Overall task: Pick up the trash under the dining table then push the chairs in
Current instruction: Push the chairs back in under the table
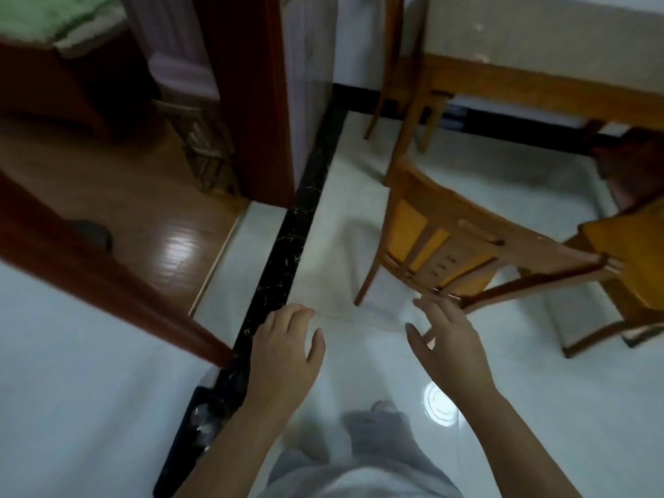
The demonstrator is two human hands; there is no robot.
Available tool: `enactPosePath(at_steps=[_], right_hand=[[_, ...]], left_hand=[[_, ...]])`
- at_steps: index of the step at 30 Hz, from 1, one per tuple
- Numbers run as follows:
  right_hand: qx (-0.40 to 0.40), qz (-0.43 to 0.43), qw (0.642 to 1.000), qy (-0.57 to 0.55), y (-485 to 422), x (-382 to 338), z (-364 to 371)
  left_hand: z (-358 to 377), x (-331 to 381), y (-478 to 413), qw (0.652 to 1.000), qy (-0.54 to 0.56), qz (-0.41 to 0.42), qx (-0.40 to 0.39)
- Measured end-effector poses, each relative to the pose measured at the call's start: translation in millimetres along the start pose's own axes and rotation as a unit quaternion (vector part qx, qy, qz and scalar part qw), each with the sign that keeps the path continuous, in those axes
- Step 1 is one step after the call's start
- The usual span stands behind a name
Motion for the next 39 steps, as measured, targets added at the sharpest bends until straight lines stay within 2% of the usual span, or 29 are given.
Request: enactPosePath(at_steps=[10,16,20,27,34,37,39], right_hand=[[0.072,0.119,0.989,0.047,-2,109,-55],[0.107,0.117,0.986,0.048,-33,172,-83],[0.095,0.1,0.99,0.039,-55,208,-91],[0.036,0.079,0.996,0.018,-101,237,-71],[-0.045,0.062,0.997,-0.014,-150,230,-35],[-0.017,0.021,0.999,0.032,-160,228,-24],[0.0,0.008,0.999,0.048,-162,233,-20]], left_hand=[[71,107,-76,0.99,0.044,0.123,-0.06],[113,164,-123,0.984,0.044,0.166,-0.047],[139,191,-149,0.984,0.036,0.168,-0.045],[175,201,-191,0.977,-0.026,0.196,-0.081],[209,178,-244,0.945,-0.095,0.263,-0.169],[221,162,-263,0.93,-0.065,0.299,-0.204],[226,160,-273,0.923,-0.022,0.329,-0.2]])
Point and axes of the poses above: each hand's wrist, its own y-axis away from the middle knuckle, its own z-axis out of the palm, x = y × z, the point moved 7 cm from there along -y, towards the middle knuckle, and after that the axes turned 5 degrees about y, right-handed, at the moved point
